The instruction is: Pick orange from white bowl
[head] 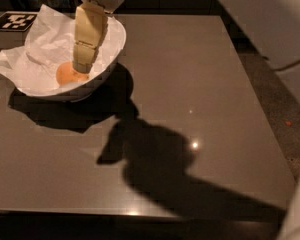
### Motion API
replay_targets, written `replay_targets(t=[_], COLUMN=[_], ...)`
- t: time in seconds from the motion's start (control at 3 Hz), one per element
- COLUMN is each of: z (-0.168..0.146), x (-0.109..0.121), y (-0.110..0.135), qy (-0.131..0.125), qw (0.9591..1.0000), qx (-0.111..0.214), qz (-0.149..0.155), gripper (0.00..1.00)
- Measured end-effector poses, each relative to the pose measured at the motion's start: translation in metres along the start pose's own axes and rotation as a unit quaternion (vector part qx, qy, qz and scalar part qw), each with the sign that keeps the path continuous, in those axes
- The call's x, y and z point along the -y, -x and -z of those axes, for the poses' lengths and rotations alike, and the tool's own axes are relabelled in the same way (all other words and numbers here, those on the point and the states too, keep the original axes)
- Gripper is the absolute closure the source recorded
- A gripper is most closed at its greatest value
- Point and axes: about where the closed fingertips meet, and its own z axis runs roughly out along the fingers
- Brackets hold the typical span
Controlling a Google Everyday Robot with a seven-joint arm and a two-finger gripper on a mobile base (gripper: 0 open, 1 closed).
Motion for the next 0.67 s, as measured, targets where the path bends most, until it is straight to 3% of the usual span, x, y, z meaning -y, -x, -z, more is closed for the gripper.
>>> replay_targets(t=[0.67], z=[-0.0054], x=[0.0057], y=[0.0187], qy=[-0.016], qw=[0.9997], qx=[0.019], qz=[0.004], gripper=[0.0])
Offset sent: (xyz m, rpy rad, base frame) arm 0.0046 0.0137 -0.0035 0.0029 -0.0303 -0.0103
